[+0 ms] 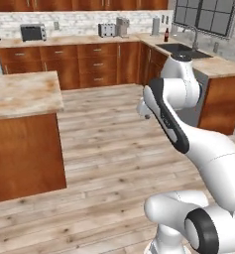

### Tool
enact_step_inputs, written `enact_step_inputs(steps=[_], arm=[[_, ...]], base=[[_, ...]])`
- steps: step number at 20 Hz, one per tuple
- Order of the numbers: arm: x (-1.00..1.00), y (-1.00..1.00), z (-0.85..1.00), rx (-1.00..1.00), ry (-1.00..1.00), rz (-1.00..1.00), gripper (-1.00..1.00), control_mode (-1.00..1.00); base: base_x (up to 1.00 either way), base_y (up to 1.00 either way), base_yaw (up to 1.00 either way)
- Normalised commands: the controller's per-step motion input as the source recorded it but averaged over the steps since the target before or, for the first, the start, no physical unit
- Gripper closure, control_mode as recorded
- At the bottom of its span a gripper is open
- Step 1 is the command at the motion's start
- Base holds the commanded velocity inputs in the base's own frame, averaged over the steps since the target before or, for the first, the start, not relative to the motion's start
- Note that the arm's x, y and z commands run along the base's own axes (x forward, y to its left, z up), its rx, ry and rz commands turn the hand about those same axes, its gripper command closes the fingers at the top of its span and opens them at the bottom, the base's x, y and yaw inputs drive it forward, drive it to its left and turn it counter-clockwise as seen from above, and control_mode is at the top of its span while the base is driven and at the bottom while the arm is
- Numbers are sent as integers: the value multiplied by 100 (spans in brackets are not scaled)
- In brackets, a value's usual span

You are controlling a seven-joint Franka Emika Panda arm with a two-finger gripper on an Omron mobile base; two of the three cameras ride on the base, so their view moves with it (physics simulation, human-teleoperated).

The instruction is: Place the large bottle from the dining counter next to the other large bottle outside the sink, and place the small bottle from the dining counter next to the other small bottle inside the sink.

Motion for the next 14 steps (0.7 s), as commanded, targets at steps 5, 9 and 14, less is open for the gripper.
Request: enact_step_inputs(steps=[5,9,14], arm=[[0,0,0,0,0,0,-100,100],[0,0,0,0,0,0,-100,100],[0,0,0,0,0,0,-100,100]], base=[[79,58,-12],[23,87,-14],[-9,100,-18]])
